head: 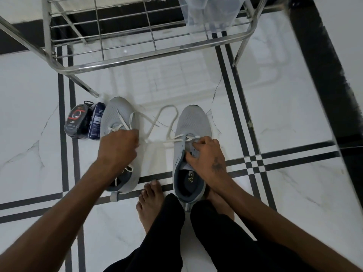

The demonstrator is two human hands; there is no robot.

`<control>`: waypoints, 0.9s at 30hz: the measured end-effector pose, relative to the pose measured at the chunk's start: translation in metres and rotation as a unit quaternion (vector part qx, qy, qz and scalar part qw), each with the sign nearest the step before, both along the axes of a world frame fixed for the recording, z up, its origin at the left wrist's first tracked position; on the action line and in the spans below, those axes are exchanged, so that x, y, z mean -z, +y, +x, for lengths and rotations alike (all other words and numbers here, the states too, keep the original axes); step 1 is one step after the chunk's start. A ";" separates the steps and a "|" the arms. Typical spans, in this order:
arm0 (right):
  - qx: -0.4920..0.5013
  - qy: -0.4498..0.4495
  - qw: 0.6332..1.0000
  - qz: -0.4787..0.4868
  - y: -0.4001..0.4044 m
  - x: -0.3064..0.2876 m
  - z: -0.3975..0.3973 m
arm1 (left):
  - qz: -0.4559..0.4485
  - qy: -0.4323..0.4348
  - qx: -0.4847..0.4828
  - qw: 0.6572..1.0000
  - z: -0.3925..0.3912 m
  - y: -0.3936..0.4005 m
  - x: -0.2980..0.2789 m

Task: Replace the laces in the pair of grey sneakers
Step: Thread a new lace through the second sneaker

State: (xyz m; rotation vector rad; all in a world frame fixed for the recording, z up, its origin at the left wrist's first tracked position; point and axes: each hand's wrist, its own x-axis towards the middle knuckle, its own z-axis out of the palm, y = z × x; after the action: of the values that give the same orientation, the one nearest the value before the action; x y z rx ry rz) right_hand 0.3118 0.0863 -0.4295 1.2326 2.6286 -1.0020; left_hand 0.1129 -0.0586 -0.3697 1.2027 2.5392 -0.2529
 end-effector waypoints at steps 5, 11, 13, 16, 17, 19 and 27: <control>0.002 0.003 1.000 -0.006 0.001 -0.003 -0.001 | -0.084 0.007 0.010 0.996 0.004 0.003 -0.003; 0.002 0.010 1.000 -0.001 0.004 0.000 -0.001 | -0.144 0.028 0.022 0.989 0.001 0.020 -0.003; -0.007 0.009 1.000 0.004 0.010 0.000 -0.003 | -0.146 0.037 0.017 0.988 -0.002 0.024 -0.004; -0.015 0.007 1.000 0.008 0.021 -0.002 -0.008 | -0.152 0.032 -0.011 0.988 -0.011 0.020 -0.006; -0.020 0.005 1.000 0.005 0.024 -0.003 -0.009 | -0.152 0.026 -0.019 0.988 -0.014 0.017 -0.007; -0.038 -0.003 0.999 0.000 0.028 -0.004 -0.011 | -0.151 0.016 -0.020 0.988 -0.015 0.013 -0.010; -0.046 0.013 0.999 -0.001 0.031 -0.004 -0.013 | 0.029 0.007 0.048 0.998 0.004 0.043 0.004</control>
State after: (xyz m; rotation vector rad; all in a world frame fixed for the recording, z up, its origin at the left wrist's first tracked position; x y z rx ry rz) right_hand 0.2983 0.1169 -0.4259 1.0949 2.6747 -1.0126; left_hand 0.1174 -0.0152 -0.3732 1.3521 2.5194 -0.2133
